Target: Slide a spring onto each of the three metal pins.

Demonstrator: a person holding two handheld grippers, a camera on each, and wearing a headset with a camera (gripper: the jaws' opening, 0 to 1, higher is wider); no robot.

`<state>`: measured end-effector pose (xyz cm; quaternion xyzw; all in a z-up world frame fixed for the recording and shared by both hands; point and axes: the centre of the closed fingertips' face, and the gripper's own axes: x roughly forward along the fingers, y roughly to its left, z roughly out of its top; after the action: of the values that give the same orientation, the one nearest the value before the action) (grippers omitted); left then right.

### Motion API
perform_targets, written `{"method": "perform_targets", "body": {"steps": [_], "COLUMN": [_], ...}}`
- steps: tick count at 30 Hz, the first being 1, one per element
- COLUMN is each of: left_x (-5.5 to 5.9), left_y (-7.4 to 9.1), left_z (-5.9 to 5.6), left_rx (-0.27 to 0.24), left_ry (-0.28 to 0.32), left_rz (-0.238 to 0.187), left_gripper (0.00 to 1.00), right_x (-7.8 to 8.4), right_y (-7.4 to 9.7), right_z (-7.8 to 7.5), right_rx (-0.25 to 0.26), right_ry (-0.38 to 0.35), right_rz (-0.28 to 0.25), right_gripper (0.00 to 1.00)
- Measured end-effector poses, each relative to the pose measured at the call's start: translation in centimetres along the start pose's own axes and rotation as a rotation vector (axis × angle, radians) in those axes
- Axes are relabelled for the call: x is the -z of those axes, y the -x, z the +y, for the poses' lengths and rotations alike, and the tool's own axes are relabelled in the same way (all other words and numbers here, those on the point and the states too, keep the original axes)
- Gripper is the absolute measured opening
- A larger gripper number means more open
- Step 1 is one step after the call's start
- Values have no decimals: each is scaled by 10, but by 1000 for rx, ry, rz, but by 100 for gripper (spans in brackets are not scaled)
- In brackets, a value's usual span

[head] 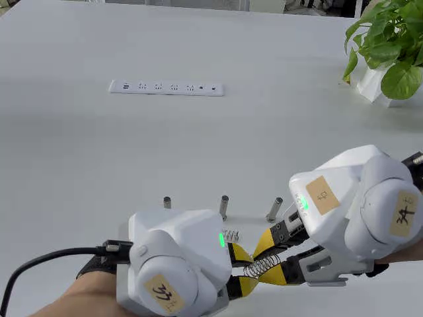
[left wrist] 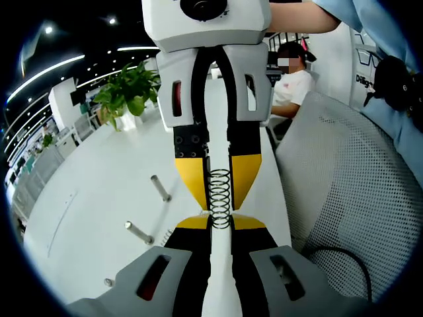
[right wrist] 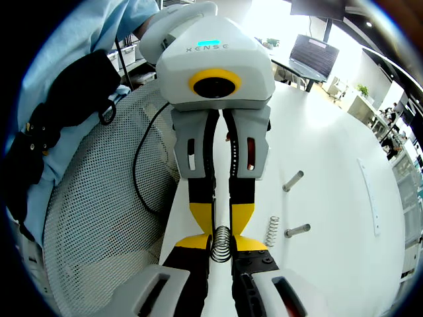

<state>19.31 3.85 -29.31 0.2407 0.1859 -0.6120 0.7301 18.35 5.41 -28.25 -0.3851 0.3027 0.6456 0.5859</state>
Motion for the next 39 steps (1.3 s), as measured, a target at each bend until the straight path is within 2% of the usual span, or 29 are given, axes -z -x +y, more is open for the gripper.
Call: {"method": "perform_targets", "body": {"steps": [5,17,25,31,39], "left_x": [-1,-3,-3,4,18], "left_y": [1,6,11,17,31], "left_z": [1,4,6,9,17], "left_rx": [-5,-19,-51,-81,-161], "left_ry": [15,116,173,232,305], "left_rz": [-11,-66,-99,-110,-119], "left_gripper": [6,7,7,9,24], "right_x": [1,-3,-8,-13,-14], "right_y": [0,3,3,2,1], "right_z": [-2,-4,-4,-7,-12], "right_rx": [7,8,-1,-1,-11], "right_ry": [-1,-44,-25,-8,23], "right_rz": [2,-14,-18,-25,-13], "right_gripper": [8,7,7,7,7]}}
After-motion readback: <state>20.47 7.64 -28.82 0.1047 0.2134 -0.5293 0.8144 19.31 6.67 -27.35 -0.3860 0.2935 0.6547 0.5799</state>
